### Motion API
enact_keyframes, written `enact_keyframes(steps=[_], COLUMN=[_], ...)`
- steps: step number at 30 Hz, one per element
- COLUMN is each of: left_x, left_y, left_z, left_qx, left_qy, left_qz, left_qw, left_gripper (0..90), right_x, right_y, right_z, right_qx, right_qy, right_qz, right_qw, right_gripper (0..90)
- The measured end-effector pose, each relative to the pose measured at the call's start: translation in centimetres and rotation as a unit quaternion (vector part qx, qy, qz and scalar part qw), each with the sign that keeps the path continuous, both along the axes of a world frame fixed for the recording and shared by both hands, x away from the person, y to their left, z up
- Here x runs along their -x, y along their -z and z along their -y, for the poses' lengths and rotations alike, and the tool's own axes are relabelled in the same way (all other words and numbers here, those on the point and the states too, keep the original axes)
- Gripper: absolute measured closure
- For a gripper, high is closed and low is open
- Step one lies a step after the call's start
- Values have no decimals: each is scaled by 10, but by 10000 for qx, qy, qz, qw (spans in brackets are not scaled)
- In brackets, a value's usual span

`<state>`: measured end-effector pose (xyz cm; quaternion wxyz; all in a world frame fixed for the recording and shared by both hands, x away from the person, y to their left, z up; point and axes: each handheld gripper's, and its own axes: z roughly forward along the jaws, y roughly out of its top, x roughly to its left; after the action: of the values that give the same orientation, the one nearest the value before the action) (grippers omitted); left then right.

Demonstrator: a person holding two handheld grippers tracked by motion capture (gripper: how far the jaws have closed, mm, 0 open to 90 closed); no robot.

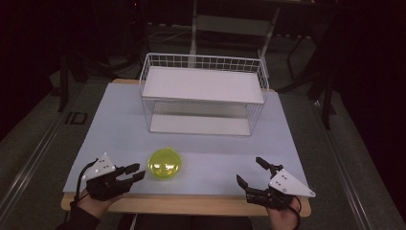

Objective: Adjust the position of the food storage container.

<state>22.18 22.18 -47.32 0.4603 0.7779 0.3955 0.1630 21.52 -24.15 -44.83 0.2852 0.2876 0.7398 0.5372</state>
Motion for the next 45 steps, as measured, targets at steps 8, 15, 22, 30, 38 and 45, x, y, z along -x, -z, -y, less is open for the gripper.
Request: enact_keyframes(steps=[8,15,22,30,38,45], left_x=[-33,-43,-47,-68,-85,-90], left_y=[27,39,41,45,47,51], left_z=[2,16,28,41,33,41], left_qx=[-401,-411,-324,-87,54,186], left_qy=[-319,-83,-39,-109,-401,-316], left_qz=[-1035,-1361,-1463,-1554,-1639,-1798], left_qw=[9933,9898,9887,9877,9856,9830], left_gripper=[900,900,900,900,900,900], right_x=[2,1,1,2,2,2], right_y=[-1,0,0,0,0,0], right_z=[-1,0,-1,-1,-2,-3], right_qx=[20,12,18,30,64,112], right_qy=[-36,-66,-95,-115,-161,-165], right_qz=[35,13,-25,-15,-11,-22], right_qw=[10000,10000,9999,9999,9998,9998], right_gripper=[163,163,163,163,163,163])
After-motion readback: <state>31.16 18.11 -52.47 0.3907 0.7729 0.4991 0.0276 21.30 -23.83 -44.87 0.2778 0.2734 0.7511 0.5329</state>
